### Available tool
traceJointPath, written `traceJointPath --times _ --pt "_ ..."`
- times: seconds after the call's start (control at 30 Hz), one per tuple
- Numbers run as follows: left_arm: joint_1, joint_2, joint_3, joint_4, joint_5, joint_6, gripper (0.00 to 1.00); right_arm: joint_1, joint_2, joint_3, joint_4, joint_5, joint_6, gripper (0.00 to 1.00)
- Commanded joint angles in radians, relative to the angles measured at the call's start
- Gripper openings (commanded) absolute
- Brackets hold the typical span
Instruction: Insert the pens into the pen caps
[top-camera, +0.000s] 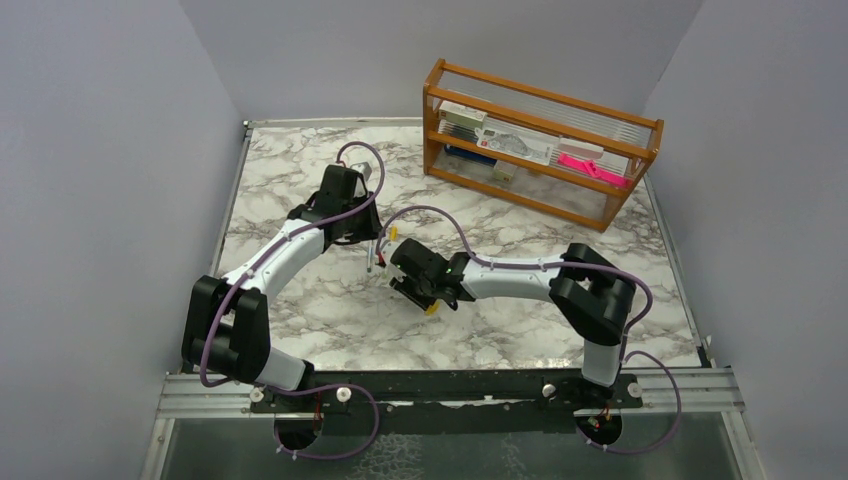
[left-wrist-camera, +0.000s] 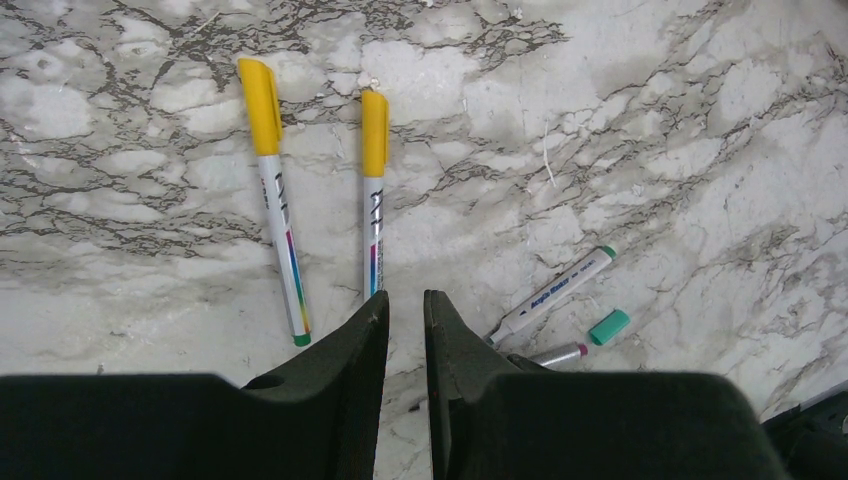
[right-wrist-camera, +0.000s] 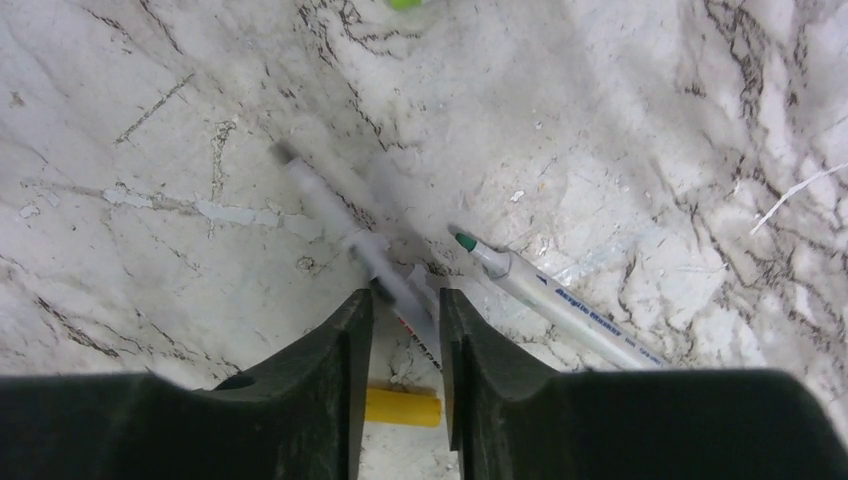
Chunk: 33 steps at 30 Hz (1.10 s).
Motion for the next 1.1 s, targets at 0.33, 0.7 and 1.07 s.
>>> traceJointPath --times 0.33,0.7,1.07 --pt "0.012 -0.027 -0.014 0.033 0.024 0.003 0.22 0.002 0.054 0.000 -0.104 0.066 0.069 0.01" --pt "0.018 -0.076 -0.020 0.241 0.257 -0.088 0.48 -0.001 -0.068 0.066 -0.120 0.178 0.200 0.01" --pt "0.024 -0.157 -0.030 0.411 0.347 -0.226 0.79 -0.059 -0.230 0.177 -0.112 0.129 0.517 0.01"
